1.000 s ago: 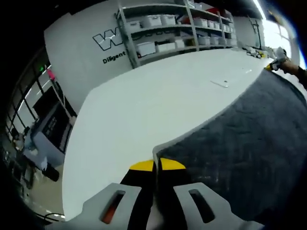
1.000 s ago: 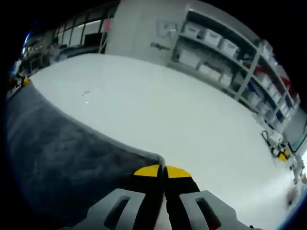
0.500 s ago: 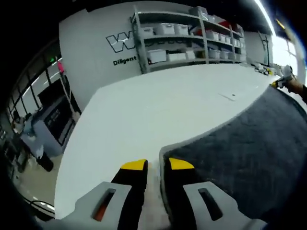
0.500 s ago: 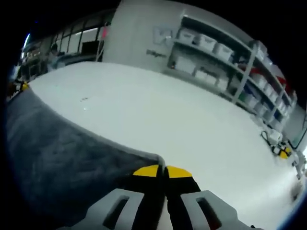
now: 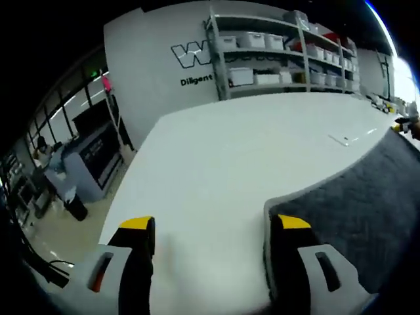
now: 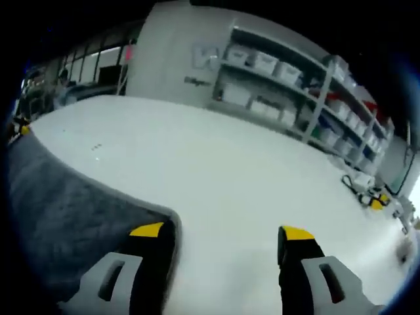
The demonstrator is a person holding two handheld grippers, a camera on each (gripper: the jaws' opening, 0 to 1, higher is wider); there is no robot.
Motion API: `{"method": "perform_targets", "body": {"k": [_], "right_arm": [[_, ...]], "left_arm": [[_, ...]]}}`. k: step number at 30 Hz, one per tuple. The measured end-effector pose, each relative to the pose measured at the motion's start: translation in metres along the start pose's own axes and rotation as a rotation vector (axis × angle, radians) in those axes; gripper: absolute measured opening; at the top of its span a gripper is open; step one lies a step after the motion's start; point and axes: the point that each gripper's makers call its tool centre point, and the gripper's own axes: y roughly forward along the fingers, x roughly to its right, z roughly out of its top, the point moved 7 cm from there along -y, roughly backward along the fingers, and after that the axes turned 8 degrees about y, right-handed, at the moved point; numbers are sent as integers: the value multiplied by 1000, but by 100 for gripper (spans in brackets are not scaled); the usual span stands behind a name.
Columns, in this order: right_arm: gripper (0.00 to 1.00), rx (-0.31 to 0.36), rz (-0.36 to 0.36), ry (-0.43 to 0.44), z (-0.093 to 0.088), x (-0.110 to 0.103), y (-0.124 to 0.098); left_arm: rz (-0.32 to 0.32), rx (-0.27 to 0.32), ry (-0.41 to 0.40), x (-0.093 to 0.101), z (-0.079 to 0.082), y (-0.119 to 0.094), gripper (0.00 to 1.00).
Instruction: Open the folded towel by lifting each exposed corner and separating the folded layers until the towel lies flat within the target outline without major curled edges
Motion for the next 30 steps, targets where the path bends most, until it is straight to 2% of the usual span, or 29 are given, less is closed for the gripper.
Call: {"method": "perform_targets", "body": {"k": [2, 4, 6, 8, 11, 17, 20, 23, 26, 30], "right_arm": [[86, 15, 2, 19, 1, 2, -3], [100, 35, 27, 54, 4, 0, -6], [100, 42, 39, 70, 6, -1, -12], [100, 62, 35, 10, 12, -5, -21], [100, 76, 45, 11, 17, -13, -32], [100, 149, 46, 54, 30, -21, -60], [100, 183, 23, 39, 33, -18, -78], [100, 205, 59, 62, 31, -24, -97], [100, 220, 95, 78, 31, -32, -115], [100, 249, 86, 36, 30, -41, -143]], "left_arm": [[23, 27, -2, -12, 6, 7, 91], [28, 63, -20, -18, 13, 8, 94], [40, 125, -54, -24, 22, 8, 100], [31, 141, -56, -28, 28, 5, 100], [-5, 206, -80, -26, 39, -3, 100], [-38, 235, -65, -15, 46, -28, 100], [-70, 235, -58, 0, 44, -47, 100], [-96, 245, -54, 14, 42, -67, 100], [-98, 255, -38, 23, 38, -81, 100], [-100, 277, -18, 33, 25, -104, 100]]}}
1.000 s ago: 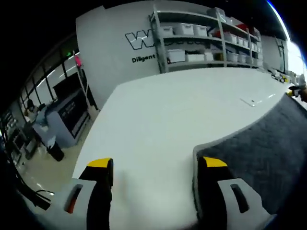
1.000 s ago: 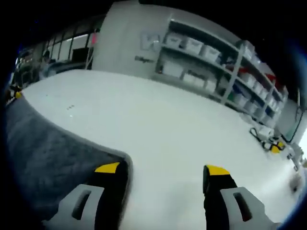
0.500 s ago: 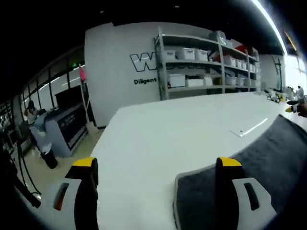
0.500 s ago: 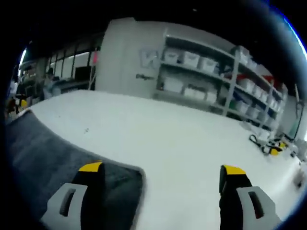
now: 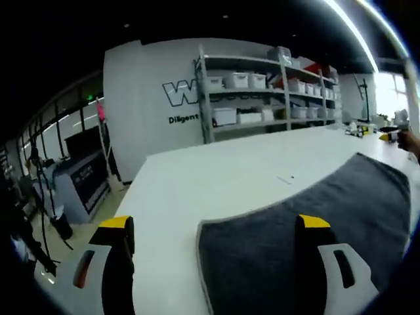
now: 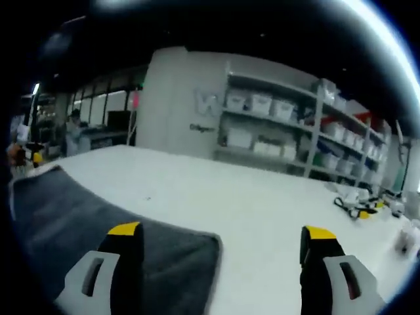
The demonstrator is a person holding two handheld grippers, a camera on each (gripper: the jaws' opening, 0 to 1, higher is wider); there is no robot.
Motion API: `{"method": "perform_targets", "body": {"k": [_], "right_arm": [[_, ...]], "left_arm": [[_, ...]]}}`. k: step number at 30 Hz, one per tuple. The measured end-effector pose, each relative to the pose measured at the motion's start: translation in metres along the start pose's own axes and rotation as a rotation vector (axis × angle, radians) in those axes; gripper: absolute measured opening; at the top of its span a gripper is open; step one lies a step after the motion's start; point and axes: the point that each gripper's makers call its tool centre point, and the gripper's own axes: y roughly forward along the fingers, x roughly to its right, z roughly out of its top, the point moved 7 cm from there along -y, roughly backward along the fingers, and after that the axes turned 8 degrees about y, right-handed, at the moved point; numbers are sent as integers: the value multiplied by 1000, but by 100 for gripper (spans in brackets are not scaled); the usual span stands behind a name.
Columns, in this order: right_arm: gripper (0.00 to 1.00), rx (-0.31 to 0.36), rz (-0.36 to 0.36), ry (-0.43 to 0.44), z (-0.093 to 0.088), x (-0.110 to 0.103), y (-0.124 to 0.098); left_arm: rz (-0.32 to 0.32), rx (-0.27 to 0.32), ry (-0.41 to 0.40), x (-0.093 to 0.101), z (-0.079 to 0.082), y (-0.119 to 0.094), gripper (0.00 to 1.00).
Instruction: Open the folded towel by lifting each exposed corner and separating the folded layers until the towel lies flat within the target outline without major curled edges
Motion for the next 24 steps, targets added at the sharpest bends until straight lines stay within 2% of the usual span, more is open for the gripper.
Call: {"method": "perform_targets", "body": {"k": [5, 9, 14, 18, 24], "right_arm": [[100, 16, 0, 2, -9, -8, -32], [100, 20, 5, 9, -17, -11, -48], [100, 37, 8, 20, -23, -16, -71], [100, 48, 41, 37, -25, -27, -95], [100, 52, 44, 37, -28, -37, -126]], "left_arm": [[-12, 7, 31, 14, -13, -35, 100], [-28, -12, 50, 19, -18, -54, 100], [-74, 29, 23, 35, -9, -84, 100], [-108, 63, 20, 52, 0, -106, 100], [-93, 66, 63, 68, 3, -132, 100]]}}
